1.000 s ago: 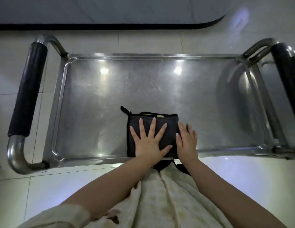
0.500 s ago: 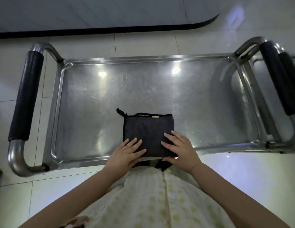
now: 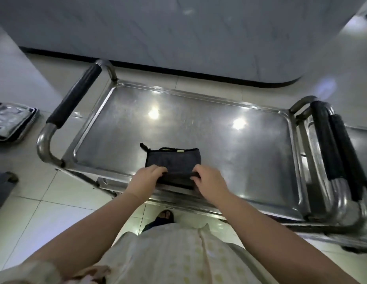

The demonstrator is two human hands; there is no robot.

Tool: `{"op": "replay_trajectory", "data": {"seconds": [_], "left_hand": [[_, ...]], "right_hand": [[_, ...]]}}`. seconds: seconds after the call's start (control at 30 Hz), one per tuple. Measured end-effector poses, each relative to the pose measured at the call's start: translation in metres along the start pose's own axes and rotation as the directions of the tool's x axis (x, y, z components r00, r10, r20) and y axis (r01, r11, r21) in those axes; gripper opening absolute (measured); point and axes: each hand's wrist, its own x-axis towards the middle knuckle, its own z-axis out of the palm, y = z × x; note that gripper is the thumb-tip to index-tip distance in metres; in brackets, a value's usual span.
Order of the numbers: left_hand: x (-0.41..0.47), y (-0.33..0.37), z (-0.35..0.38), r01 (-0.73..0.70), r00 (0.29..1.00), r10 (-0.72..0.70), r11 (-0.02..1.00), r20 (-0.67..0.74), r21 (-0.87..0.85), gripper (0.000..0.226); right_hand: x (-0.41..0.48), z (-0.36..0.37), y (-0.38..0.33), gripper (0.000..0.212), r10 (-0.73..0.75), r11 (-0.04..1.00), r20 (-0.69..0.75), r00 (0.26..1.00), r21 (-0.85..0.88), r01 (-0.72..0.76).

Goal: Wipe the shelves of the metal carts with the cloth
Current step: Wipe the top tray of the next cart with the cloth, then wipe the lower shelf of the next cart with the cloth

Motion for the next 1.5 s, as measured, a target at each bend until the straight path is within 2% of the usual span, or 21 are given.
{"op": "replay_trajectory", "data": {"seconds": [0.1, 0.17, 0.23, 0.3, 0.37, 0.5, 0.67, 0.83, 0.97, 1.07, 1.13, 1.3, 1.5], "left_hand": [[-0.015, 0.046, -0.002, 0.161, 0.987, -0.160, 0.986, 0.029, -0.044, 0.058], [-0.026, 0.072, -0.004, 0.213, 0.977, -0.215, 0.969, 0.003, -0.126, 0.046], [-0.041, 0.094, -0.007, 0.200, 0.976, -0.212, 0.961, -0.047, -0.190, 0.039], [-0.055, 0.110, -0.009, 0.162, 0.980, -0.180, 0.969, -0.080, -0.186, 0.044], [-0.067, 0.120, -0.010, 0.140, 0.979, -0.164, 0.972, -0.119, -0.188, 0.036], [-0.089, 0.130, -0.009, 0.149, 0.978, -0.176, 0.966, -0.117, -0.210, 0.022], [-0.119, 0.123, 0.013, 0.191, 0.981, -0.192, 0.963, 0.016, -0.191, 0.020], [-0.139, 0.104, 0.031, 0.185, 0.980, -0.169, 0.968, 0.103, -0.169, 0.022], [-0.151, 0.080, 0.041, 0.190, 0.975, -0.164, 0.965, 0.152, -0.179, 0.015], [-0.161, 0.062, 0.048, 0.158, 0.984, -0.136, 0.967, 0.117, -0.202, 0.017], [-0.163, 0.048, 0.056, 0.123, 0.991, -0.105, 0.965, 0.085, -0.230, 0.018], [-0.165, 0.032, 0.067, 0.131, 0.988, -0.103, 0.953, 0.114, -0.274, 0.020], [-0.174, 0.037, 0.094, 0.149, 0.986, -0.119, 0.945, 0.121, -0.290, 0.024]], "right_hand": [[-0.021, -0.022, 0.005, 0.006, 0.048, 0.980, -0.045, 0.998, 0.197, -0.038], [-0.038, -0.034, 0.006, 0.003, 0.059, 0.958, -0.052, 0.997, 0.282, -0.042], [-0.057, -0.045, 0.006, 0.006, 0.058, 0.938, -0.090, 0.994, 0.345, -0.024], [-0.074, -0.053, 0.008, 0.009, 0.055, 0.917, -0.120, 0.991, 0.399, -0.002], [-0.091, -0.056, 0.011, 0.012, 0.054, 0.901, -0.120, 0.991, 0.434, 0.004], [-0.126, -0.047, 0.025, 0.008, 0.019, 0.894, -0.132, 0.991, 0.446, 0.043], [-0.173, -0.010, 0.035, 0.012, 0.073, 0.877, -0.023, 0.997, 0.477, -0.054], [-0.203, 0.029, 0.016, 0.011, 0.235, 0.844, 0.045, 0.971, 0.485, -0.227], [-0.211, 0.061, -0.013, 0.017, 0.408, 0.734, 0.026, 0.913, 0.586, -0.345], [-0.215, 0.087, -0.033, 0.015, 0.528, 0.614, 0.029, 0.849, 0.677, -0.406], [-0.215, 0.103, -0.039, 0.014, 0.575, 0.569, 0.023, 0.818, 0.707, -0.420], [-0.220, 0.124, -0.048, 0.013, 0.593, 0.539, 0.008, 0.805, 0.739, -0.404], [-0.235, 0.140, -0.030, 0.011, 0.579, 0.576, -0.015, 0.815, 0.716, -0.396]]}}
